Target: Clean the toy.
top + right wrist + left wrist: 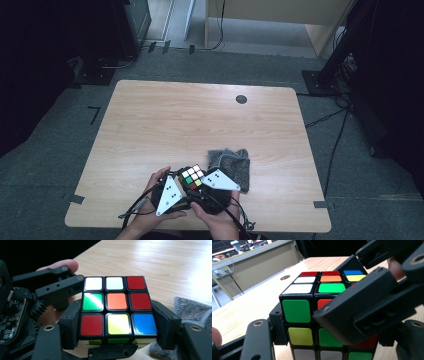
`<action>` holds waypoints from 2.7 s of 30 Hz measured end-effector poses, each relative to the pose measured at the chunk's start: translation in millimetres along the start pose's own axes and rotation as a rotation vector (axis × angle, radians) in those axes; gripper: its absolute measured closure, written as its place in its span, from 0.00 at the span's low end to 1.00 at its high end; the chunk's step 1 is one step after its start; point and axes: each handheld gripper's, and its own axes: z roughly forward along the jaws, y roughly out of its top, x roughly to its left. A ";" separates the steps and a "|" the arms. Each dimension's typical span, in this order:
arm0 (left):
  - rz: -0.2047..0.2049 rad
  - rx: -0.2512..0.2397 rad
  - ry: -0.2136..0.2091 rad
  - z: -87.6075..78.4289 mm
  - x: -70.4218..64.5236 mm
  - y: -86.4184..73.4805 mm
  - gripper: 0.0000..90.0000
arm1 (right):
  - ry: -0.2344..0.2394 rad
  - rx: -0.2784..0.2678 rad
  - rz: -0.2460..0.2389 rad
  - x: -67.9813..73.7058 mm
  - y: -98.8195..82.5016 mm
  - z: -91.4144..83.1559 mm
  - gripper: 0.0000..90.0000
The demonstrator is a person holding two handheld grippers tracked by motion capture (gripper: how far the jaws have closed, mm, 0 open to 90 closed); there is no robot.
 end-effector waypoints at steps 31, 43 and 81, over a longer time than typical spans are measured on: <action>-0.560 -0.077 -0.199 -9.9 52.9 -0.3 0.38 | 0.131 -0.202 -0.073 -10.4 -28.0 20.4 0.25; -0.593 -0.070 -0.252 -6.1 47.7 1.7 0.38 | 0.084 -0.257 -0.110 -6.6 -29.6 18.6 0.34; -0.259 0.078 -0.101 -10.7 61.2 -19.9 0.15 | 0.144 -0.180 -0.049 -67.0 -4.9 -17.4 0.39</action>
